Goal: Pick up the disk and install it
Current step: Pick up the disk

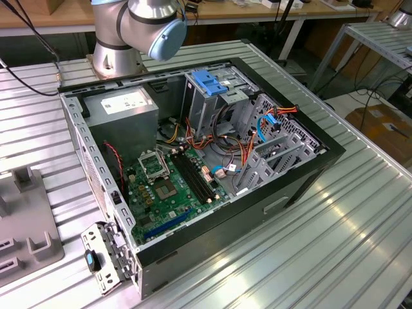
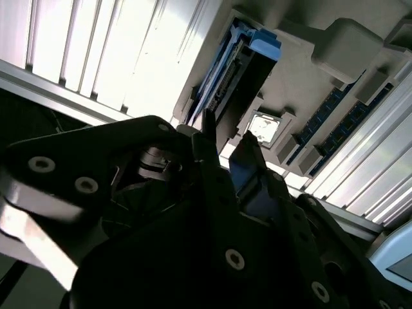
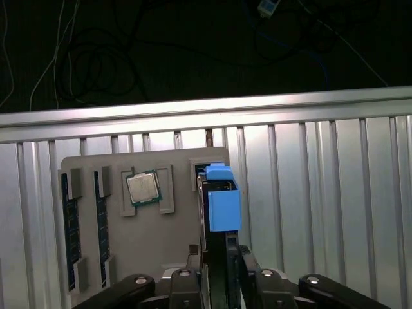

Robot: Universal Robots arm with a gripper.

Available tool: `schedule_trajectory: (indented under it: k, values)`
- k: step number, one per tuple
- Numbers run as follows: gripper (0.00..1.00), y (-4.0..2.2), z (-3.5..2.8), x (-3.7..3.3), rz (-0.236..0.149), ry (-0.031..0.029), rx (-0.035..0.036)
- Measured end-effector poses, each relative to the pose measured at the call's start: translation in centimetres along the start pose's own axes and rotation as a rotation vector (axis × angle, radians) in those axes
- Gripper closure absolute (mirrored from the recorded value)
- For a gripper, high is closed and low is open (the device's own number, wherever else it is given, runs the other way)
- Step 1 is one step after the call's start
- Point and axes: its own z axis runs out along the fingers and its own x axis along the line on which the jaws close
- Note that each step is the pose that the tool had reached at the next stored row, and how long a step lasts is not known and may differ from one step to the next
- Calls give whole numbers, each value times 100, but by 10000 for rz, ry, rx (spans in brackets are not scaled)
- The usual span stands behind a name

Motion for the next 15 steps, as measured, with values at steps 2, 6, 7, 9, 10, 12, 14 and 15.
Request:
schedule_trajectory:
  k: [2,6,7,9,10,12,14,15]
  values:
    - [53,0,0,0,0,0,0]
    - [46,0,1,0,-1,1,0]
    - [46,0,1,0,-1,0,0]
    - [46,0,2,0,-2,0,0]
    - [46,0,3,0,-2,0,1]
    - [46,0,3,0,-3,0,0]
    - [46,0,4,0,-3,0,1]
    - [46,0,4,0,-3,0,0]
